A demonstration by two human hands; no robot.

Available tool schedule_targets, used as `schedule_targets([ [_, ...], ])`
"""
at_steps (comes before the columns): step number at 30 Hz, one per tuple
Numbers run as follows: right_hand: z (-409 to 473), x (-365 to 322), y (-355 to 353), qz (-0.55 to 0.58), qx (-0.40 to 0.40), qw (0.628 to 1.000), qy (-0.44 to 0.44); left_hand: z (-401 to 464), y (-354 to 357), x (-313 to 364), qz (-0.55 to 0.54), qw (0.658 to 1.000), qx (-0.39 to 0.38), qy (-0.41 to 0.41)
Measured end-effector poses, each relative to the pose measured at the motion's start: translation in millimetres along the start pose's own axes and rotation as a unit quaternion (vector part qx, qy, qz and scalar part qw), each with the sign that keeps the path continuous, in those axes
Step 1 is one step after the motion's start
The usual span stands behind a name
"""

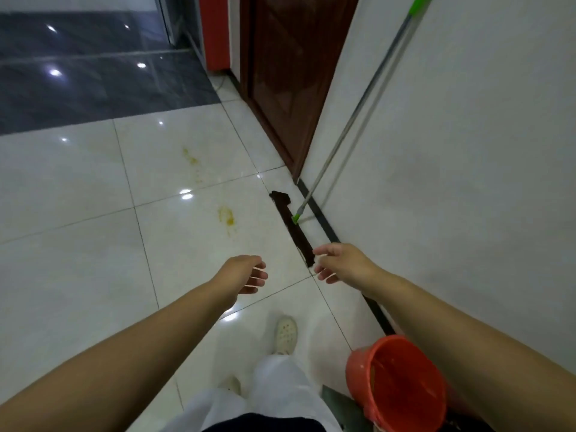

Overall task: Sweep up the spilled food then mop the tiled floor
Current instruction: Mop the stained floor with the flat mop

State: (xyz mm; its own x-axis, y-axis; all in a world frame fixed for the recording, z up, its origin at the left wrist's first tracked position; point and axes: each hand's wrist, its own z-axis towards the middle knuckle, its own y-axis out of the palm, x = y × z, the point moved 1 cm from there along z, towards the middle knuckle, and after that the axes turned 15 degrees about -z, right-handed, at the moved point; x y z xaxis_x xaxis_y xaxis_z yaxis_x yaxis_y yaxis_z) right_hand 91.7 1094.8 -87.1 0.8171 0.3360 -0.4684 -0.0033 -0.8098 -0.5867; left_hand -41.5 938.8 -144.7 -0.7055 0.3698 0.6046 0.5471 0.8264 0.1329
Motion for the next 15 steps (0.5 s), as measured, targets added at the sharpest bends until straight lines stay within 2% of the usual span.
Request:
schedule_targets([
  [6,93.5,-25.3,-70.1,0.007,0.040,0.999,-0.032,56.0,17.3,72.0,-0.072,0.996,0.050,0.036],
  [11,192.1,-48.7,-167.5,0.001,0.082,0.994,-0.076,113.6,68.8,165.7,-0.122,0.986,0.086,0.074],
  [15,260.4,-57.0,-256.0,-0.099,0.133,0.981,-0.102,147.7,114.4,228.9,-0.136,0.983,0.095,0.078],
])
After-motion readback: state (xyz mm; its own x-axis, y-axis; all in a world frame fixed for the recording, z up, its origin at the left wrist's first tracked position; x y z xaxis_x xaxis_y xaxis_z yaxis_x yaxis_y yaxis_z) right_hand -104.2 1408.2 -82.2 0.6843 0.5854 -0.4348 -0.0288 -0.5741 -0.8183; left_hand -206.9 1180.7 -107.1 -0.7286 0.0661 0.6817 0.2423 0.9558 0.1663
